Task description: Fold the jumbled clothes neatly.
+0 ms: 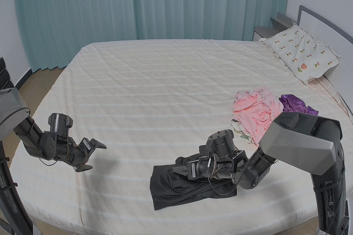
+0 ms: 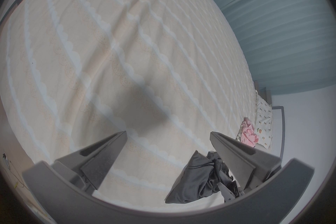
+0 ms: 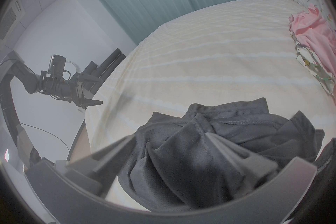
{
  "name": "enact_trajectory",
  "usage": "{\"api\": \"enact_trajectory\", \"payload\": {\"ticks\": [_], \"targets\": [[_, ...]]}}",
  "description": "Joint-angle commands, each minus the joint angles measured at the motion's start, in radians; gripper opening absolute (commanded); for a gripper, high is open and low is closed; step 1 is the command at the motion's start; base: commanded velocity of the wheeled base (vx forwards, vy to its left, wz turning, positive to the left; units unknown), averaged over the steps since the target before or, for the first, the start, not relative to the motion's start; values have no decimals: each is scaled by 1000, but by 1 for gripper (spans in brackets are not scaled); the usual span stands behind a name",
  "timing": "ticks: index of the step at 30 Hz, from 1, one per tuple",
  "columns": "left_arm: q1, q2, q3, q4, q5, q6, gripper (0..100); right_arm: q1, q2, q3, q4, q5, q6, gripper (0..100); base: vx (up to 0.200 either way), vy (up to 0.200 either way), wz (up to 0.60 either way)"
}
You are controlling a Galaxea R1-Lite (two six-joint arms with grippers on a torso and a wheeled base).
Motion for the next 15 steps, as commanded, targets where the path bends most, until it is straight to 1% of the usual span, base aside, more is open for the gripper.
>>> {"api": "enact_trajectory", "payload": {"ticks": [1, 6, 12, 15], "targets": [[0, 2, 0, 0, 0, 0, 100, 0, 5, 4, 2, 3, 0, 0, 0, 0, 0], [0, 2, 0, 0, 0, 0, 100, -22, -11, 12, -21, 5, 13, 0, 0, 0, 0], [0, 3, -2, 0, 0, 0, 100, -98, -69, 84, -77, 9, 29, 0, 0, 0, 0], [0, 3, -2, 0, 0, 0, 100, -141, -96, 119, -117, 40, 63, 0, 0, 0, 0]]}}
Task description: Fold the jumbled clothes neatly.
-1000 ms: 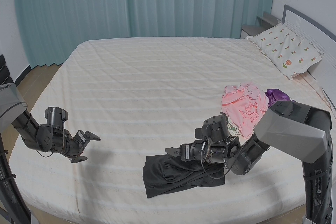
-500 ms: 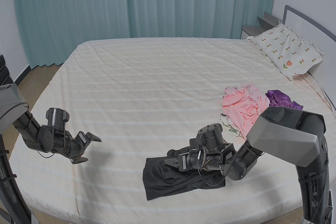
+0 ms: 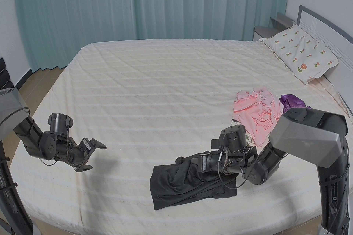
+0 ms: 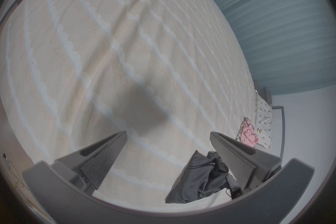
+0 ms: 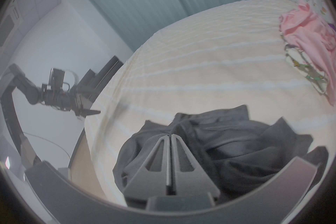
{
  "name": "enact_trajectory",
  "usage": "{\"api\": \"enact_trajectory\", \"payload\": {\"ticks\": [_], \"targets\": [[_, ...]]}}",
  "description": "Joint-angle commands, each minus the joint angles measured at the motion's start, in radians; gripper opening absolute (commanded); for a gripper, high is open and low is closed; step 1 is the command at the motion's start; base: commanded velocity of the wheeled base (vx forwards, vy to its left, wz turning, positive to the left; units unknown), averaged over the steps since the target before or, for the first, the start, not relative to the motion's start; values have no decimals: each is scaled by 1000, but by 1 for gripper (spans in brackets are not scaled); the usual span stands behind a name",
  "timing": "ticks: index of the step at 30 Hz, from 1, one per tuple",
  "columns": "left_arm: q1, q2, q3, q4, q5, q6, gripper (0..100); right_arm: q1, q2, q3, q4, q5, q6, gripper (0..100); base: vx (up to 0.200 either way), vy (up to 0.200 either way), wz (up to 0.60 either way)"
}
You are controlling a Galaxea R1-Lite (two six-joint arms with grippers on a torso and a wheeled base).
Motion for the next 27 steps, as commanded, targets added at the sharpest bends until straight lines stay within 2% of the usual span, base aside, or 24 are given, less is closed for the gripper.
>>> {"api": "enact_trajectory", "payload": {"ticks": [1, 13, 27], "targets": [[0, 3, 0, -1, 0, 0, 100, -70, -62, 66, -36, 40, 27, 0, 0, 0, 0], [0, 3, 1, -1, 1, 0, 100, -177, -160, 188, -88, 126, 29, 0, 0, 0, 0], [0, 3, 0, -1, 1, 0, 100, -225, -137, 173, -79, 134, 30, 0, 0, 0, 0]]}}
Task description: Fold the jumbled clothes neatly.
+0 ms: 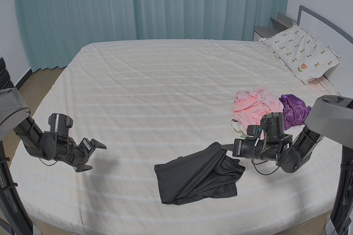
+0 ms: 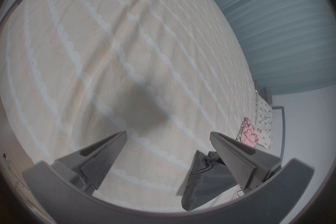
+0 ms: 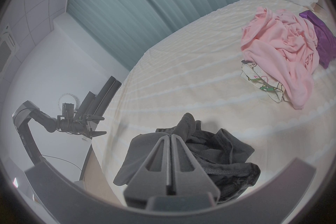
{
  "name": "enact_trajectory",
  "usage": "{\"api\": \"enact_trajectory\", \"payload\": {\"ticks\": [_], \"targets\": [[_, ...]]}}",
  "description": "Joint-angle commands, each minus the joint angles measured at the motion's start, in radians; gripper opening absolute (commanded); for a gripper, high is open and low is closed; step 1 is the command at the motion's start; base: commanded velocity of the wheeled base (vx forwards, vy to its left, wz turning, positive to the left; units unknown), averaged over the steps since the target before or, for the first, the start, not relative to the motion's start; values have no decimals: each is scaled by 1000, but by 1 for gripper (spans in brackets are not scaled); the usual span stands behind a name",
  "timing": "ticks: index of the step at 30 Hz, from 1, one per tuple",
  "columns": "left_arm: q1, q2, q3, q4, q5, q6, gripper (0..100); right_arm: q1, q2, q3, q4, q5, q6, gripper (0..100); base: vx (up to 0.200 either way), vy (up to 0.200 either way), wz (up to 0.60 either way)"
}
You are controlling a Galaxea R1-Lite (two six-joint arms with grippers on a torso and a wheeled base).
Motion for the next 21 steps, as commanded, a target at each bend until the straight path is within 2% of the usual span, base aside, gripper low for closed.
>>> {"api": "enact_trajectory", "payload": {"ticks": [1, 3, 4, 10, 15, 18, 21], "targets": [[0, 3, -2, 0, 0, 1, 100, -24, 24, -23, -8, 0, 0, 0, 0, 0, 0], [0, 3, 0, 0, 0, 1, 100, -29, 51, -40, -2, -1, -1, 0, 0, 0, 0], [0, 3, -2, 0, 0, 1, 100, -30, 61, -43, -6, -4, -1, 100, 0, 0, 0], [0, 3, 0, 0, 0, 1, 100, -29, 136, -83, -14, -26, -3, 100, 0, 0, 0], [0, 3, 0, 0, 0, 1, 100, -44, 91, -6, -66, -10, -15, 100, 0, 0, 0], [0, 4, -2, 0, 0, 1, 100, -47, 64, 64, -135, 62, -58, 100, 0, 0, 0], [0, 7, -2, 0, 0, 1, 100, -49, 39, 103, -147, 105, -113, 100, 0, 0, 0]]}}
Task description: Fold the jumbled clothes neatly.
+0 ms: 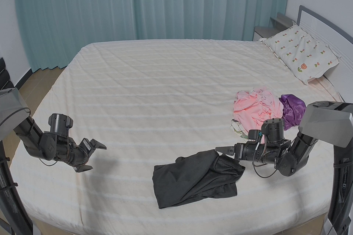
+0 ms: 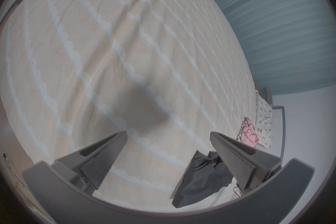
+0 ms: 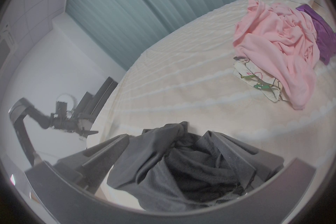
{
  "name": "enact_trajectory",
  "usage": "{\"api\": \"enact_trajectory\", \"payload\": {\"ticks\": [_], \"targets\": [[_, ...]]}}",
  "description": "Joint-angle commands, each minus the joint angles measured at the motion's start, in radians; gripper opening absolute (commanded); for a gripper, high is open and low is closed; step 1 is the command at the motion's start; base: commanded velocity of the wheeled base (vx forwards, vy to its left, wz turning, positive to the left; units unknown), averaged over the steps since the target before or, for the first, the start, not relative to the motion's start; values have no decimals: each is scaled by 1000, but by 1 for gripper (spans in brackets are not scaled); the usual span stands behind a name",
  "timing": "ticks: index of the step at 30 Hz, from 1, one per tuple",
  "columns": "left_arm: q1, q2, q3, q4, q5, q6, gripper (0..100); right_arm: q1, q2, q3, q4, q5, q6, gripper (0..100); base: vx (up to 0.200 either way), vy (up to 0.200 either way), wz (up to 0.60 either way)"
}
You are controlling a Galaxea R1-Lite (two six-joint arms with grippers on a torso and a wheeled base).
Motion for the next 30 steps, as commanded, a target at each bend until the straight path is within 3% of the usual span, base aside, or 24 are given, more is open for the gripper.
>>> {"api": "enact_trajectory", "payload": {"ticks": [1, 8, 15, 16, 30], "targets": [[0, 5, -2, -1, 0, -2, 100, -3, -49, 79, -17, 49, -56, 100, 0, 0, 0], [0, 5, -2, -1, 0, -2, 100, 14, -18, 134, -3, 56, -214, 100, 0, 0, 0], [0, 5, -2, -1, 0, 0, 100, 21, 48, 132, 1, 55, -307, 100, 0, 0, 0], [0, 5, -2, -1, 0, 0, 100, 21, 48, 132, 1, 55, -307, 0, 0, 0, 0], [0, 7, -4, -1, 0, 0, 100, 14, -121, 266, 24, 85, -301, 0, 0, 0, 0]]}}
